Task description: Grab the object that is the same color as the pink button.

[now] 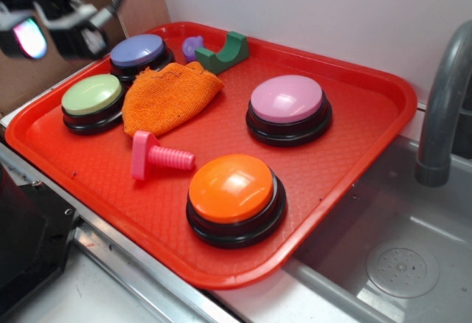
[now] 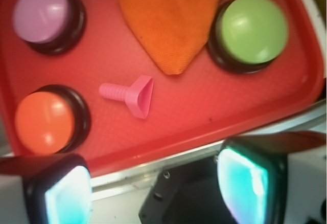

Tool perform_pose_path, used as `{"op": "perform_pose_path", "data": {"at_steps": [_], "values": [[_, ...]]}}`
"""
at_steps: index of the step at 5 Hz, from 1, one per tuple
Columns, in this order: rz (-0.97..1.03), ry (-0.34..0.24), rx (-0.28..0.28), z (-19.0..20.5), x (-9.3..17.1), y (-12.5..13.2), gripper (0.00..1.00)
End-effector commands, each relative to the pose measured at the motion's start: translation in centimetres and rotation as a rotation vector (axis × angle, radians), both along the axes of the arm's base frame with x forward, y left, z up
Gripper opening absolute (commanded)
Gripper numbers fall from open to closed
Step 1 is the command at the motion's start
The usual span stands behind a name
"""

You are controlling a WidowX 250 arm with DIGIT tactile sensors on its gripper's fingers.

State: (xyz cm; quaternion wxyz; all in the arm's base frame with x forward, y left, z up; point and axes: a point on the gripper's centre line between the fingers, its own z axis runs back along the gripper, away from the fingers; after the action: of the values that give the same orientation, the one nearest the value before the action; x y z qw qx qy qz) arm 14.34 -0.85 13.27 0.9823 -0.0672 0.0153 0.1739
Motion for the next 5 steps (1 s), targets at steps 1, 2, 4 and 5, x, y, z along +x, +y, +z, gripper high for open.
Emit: {"op": "perform_pose_path", "data": {"at_steps": [1, 2, 4, 5], "values": [[-0.013, -0.028, -0.058, -5.0, 1.5, -0.8, 1.00], [-0.026, -0.010, -0.064, -7.2, 2.0, -1.2, 1.00], [-0.027, 0.046, -0.021, -10.7, 2.8, -1.4, 1.00], [-0.016, 0.047, -0.009, -11.3, 2.9, -1.1, 1.00]]}}
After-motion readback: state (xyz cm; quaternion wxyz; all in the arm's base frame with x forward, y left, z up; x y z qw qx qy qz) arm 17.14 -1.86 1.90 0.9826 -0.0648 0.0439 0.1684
